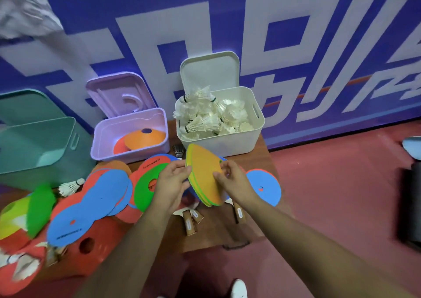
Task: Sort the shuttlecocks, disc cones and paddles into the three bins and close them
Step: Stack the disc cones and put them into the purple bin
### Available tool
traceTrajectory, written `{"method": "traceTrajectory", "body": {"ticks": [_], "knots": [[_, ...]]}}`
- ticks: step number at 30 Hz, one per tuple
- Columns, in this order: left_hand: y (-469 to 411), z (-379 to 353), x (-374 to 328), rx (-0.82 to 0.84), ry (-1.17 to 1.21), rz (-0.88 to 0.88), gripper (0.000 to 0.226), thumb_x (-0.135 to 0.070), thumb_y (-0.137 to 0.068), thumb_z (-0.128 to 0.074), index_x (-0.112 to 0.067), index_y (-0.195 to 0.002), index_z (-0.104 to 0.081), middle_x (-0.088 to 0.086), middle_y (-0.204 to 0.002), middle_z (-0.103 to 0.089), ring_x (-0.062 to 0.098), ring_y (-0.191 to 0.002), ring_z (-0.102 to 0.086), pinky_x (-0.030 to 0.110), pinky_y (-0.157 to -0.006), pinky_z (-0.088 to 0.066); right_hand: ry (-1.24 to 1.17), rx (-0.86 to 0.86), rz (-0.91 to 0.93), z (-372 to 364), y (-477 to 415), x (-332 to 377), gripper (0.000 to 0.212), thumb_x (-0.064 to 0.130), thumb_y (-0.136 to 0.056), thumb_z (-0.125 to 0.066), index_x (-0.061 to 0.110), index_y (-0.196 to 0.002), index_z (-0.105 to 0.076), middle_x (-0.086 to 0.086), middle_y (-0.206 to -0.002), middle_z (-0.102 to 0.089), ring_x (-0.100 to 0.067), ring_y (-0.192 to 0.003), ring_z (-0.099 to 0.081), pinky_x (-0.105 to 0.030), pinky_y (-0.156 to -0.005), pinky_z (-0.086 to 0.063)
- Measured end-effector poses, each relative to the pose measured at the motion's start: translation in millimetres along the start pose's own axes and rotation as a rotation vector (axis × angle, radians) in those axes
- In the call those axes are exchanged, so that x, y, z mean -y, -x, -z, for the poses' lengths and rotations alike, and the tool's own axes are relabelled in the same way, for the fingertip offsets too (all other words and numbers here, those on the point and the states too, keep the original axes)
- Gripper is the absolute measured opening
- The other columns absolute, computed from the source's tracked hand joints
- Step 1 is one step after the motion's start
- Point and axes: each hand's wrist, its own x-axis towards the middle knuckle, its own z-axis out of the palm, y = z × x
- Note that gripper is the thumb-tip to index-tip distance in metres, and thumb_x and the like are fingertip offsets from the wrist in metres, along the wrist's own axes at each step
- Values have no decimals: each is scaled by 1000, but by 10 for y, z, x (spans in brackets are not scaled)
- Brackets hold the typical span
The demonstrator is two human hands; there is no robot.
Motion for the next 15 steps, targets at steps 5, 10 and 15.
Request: {"method": "traceTrajectory", "body": {"ticks": [5, 10, 15], "knots": [[123, 409, -166, -13, 48, -42, 12, 5, -92, -52, -5, -94, -57, 5, -80, -73, 14, -76, -69, 27, -72, -58, 112, 87, 82, -445, -35, 120, 21, 23, -89, -67, 15, -104, -56, 9, -81, -51, -3, -65, -46, -26, -70, -40], [117, 927, -417, -130, -88, -90, 14, 5, -90, -56, -8, -96, -59, 8, -86, -70, 14, -74, -67, 20, -65, -55, 200, 168, 181, -949, -92, 373, 23, 28, -88, -68, 16, -103, -57, 4, -83, -55, -5, -65, -48, -27, -66, -40], [-100, 1436, -734, -284, -28, -218, 17, 9, -90, -54, -6, -90, -61, 7, -77, -70, 8, -60, -64, 19, -57, -52, 209, 155, 277, -1411, -343, 773, 29, 39, -80, -75, 26, -103, -63, -2, -105, -44, 7, -88, -48, -2, -79, -34]]}}
